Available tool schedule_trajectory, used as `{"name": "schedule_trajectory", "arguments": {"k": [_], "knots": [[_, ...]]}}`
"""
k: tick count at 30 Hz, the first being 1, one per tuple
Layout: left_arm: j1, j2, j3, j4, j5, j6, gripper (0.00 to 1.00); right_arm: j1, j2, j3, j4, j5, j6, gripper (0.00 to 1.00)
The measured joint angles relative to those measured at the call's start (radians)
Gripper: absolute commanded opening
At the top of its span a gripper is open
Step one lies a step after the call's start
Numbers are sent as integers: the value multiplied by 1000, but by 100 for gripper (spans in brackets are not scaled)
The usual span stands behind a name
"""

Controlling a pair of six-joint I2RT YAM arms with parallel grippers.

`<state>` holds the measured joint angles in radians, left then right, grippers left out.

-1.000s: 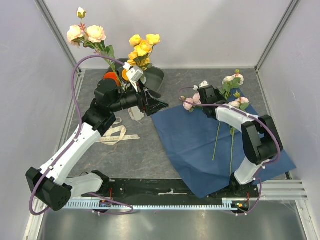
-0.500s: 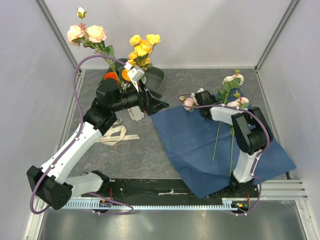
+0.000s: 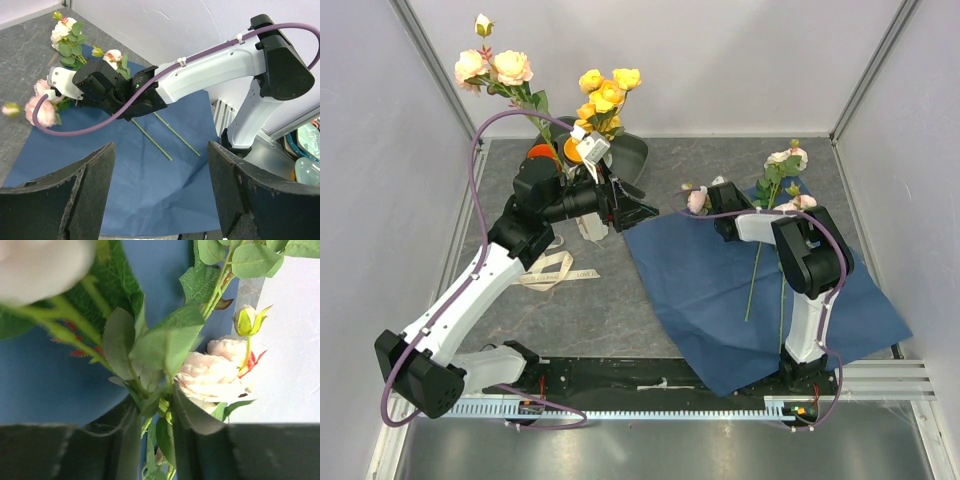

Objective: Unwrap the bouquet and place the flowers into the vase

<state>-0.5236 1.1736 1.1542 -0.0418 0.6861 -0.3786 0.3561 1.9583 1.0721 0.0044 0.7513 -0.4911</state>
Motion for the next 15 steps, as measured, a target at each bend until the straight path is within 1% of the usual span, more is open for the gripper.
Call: {"name": "schedule_trajectory", "arguments": {"k": [1,3,4,7,10,15], "knots": [[0,1,0,0,1,0,80,0,5,0,9,7,-5,24],[0,3,0,0,1,0,80,1,7,0,23,23,-15,21],[0,5,0,0,2,-1,80,3,7,0,35,39,-22,17],[0,13,0,0,2,-3,80,21,-6,-8,73,88,-47,11],[0,21,0,0,4,-8,80,60,-65,-31,82,137,-62,9],[0,30,0,0,5,-14,80,107,-219,-35,74,218,-73,9]]}}
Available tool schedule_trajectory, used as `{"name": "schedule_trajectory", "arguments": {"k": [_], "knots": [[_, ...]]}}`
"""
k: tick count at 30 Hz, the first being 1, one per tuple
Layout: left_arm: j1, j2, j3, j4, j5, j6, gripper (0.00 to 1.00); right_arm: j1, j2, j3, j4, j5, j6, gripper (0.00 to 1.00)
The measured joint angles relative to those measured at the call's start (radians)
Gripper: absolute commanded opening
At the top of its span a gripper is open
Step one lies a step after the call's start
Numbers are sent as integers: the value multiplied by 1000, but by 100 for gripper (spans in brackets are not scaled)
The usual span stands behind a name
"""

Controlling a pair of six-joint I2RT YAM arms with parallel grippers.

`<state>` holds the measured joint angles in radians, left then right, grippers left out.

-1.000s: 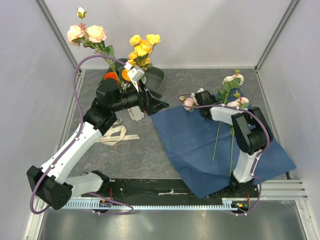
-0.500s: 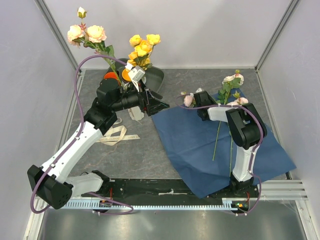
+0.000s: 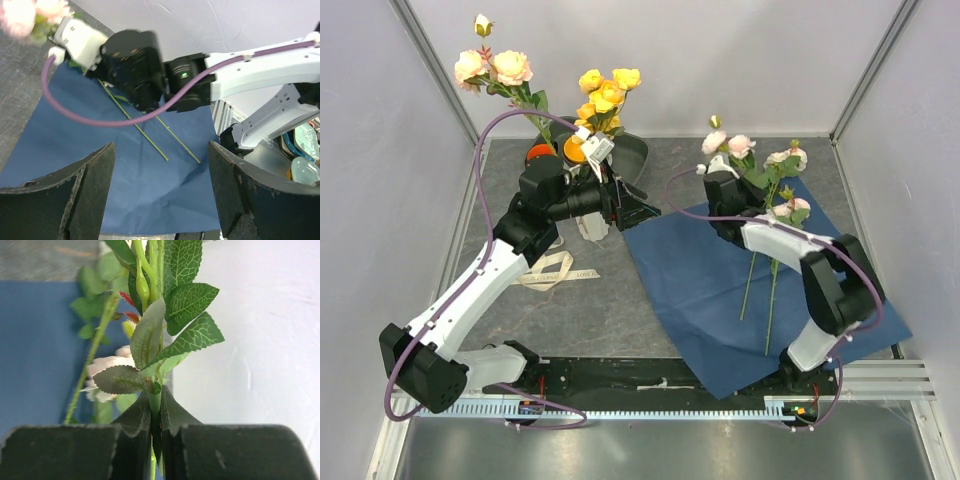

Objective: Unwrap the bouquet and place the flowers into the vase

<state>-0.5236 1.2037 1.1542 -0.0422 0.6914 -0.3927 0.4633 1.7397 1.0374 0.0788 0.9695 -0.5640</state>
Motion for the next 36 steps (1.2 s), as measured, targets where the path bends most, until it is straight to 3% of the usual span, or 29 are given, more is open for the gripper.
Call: {"name": "schedule_trajectory", "arguments": {"k": [7,9,12,17,25,30,34,36], "knots": [[0,2,0,24,19,-11,80,2,-259,11,-35,68,-1,8],[0,8,0,39,34,-19,80,1,-321,46,-105,39,49,2],[0,26,0,62,70,-36,77,-1,-416,115,-228,-108,187,0],[-5,68,0,102,138,-75,70,-1,-629,118,-302,-519,448,0],[-93,102,0,118,184,-85,74,25,-792,-42,-43,-1085,866,0],[-142,111,0,88,181,-77,70,102,-792,-112,60,-1220,993,0],[-146,111,4,42,174,-63,52,172,-792,-129,94,-1221,1006,0],[-145,111,12,6,167,-51,49,201,-793,-131,96,-1202,1000,0]]}}
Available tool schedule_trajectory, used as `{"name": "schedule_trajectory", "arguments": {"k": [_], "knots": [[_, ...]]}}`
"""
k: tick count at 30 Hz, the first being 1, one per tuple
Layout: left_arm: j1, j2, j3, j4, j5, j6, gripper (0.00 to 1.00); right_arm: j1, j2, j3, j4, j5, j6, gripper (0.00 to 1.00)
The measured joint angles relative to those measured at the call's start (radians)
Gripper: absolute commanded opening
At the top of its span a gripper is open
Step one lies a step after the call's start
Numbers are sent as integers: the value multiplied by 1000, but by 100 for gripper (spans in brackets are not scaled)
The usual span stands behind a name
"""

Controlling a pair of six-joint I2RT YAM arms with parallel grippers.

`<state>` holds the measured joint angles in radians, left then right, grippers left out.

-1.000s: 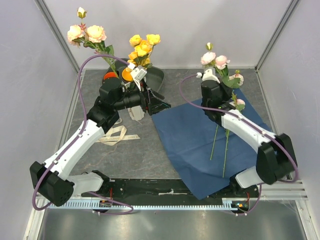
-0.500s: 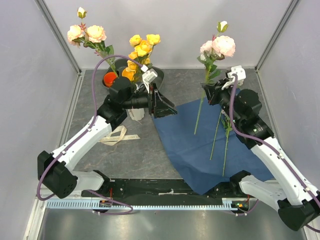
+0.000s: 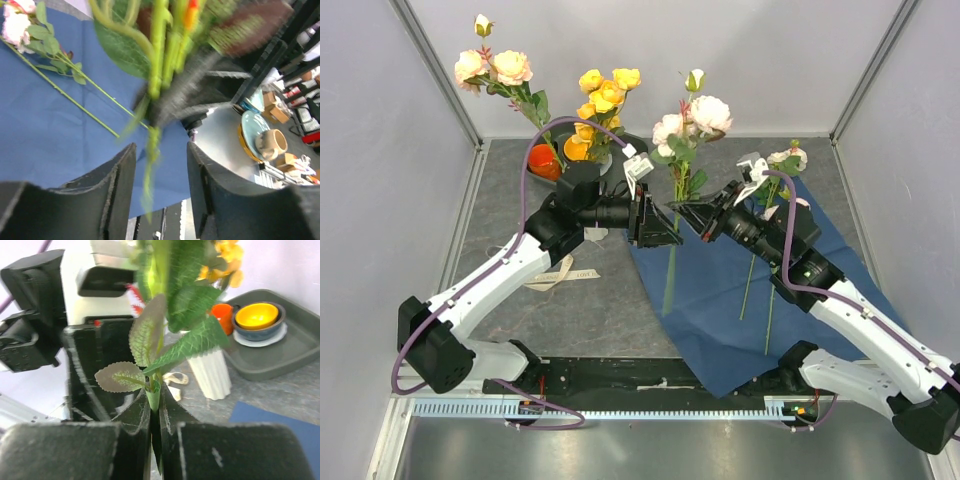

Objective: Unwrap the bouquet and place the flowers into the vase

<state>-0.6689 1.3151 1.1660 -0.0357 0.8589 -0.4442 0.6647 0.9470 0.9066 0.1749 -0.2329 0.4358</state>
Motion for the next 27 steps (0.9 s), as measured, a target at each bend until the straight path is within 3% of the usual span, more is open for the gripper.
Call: {"name": "schedule_trajectory", "arguments": {"k": [12,14,16,17,22,27], "knots": [[-3,-8,15,-62,-77,54,38,116,4,1,-21,79,-54,0],[-5,-15,15,-76,-92,62,43,130,5,5,-32,104,-71,0],[-6,-19,15,-85,-100,71,57,143,6,13,-47,121,-93,0],[-6,-19,15,-90,-104,75,58,148,6,18,-58,130,-102,0],[-5,-20,20,-98,-129,91,41,160,-3,29,-119,174,-146,0],[-5,-20,25,-98,-126,96,39,161,-21,30,-151,186,-167,0]]}}
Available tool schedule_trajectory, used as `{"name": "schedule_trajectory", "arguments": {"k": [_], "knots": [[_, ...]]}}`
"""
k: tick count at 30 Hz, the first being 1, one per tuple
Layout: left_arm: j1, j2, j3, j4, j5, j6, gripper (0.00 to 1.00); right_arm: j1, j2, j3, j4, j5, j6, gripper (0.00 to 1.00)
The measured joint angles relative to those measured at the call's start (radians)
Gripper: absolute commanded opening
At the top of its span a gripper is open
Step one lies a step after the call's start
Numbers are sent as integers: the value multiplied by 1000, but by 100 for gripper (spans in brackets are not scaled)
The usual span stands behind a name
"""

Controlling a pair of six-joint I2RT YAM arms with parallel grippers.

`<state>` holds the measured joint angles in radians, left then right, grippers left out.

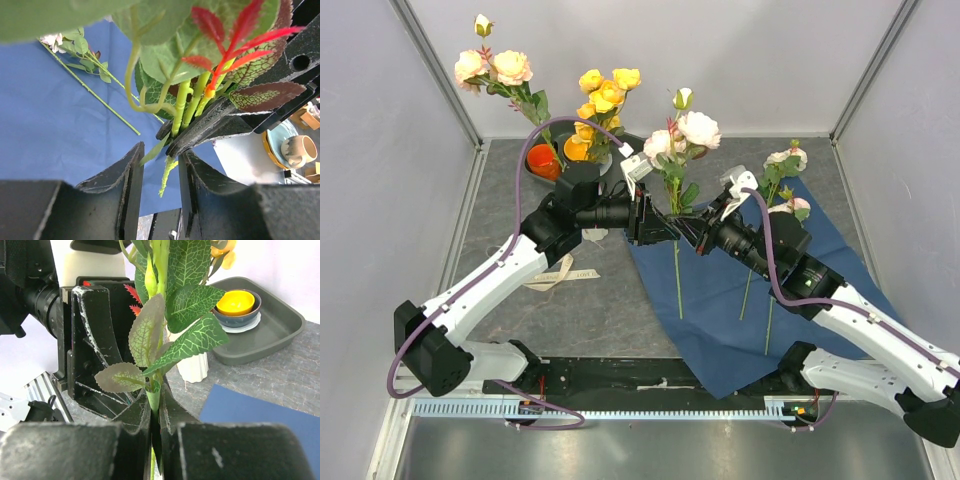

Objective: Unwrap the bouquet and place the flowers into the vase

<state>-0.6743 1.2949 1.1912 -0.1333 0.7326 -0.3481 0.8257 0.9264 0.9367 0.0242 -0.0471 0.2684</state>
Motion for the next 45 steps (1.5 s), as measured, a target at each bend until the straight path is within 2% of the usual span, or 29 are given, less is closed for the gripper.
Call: {"name": "schedule_trajectory", "arguments": {"k": [5,9,10,11,12,14,15,16,21,26,30,34,38,45], "knots": [[0,0,1,0,8,0,33,3,3,1,-3,0,-4,0],[-1,0,1,0,24,-2,2,8,9,1,-3,8,-8,1],[-1,0,2,0,29,0,2,9,11,1,-2,13,-10,5],[-1,0,2,0,30,0,2,10,13,1,-2,17,-11,12],[0,0,2,0,30,0,2,10,15,3,-2,22,-11,35],[0,-3,2,0,22,1,2,13,21,11,-3,33,-10,66],[1,-8,2,-10,16,3,2,14,22,14,-3,57,-18,91],[0,-15,1,-16,4,6,2,14,21,18,-2,84,-17,98],[1,-100,-4,-51,-188,79,2,39,-40,24,-58,236,18,98],[24,-230,-4,-54,-444,176,2,41,-171,33,-185,463,64,98],[30,-287,29,-60,-627,249,2,41,-283,48,-263,577,69,98],[30,-292,119,-55,-840,354,2,41,-384,48,-327,656,76,98],[30,-280,169,-27,-987,443,2,41,-425,45,-358,683,78,98],[30,-227,211,-13,-1107,530,2,41,-453,45,-407,704,87,98]]}}
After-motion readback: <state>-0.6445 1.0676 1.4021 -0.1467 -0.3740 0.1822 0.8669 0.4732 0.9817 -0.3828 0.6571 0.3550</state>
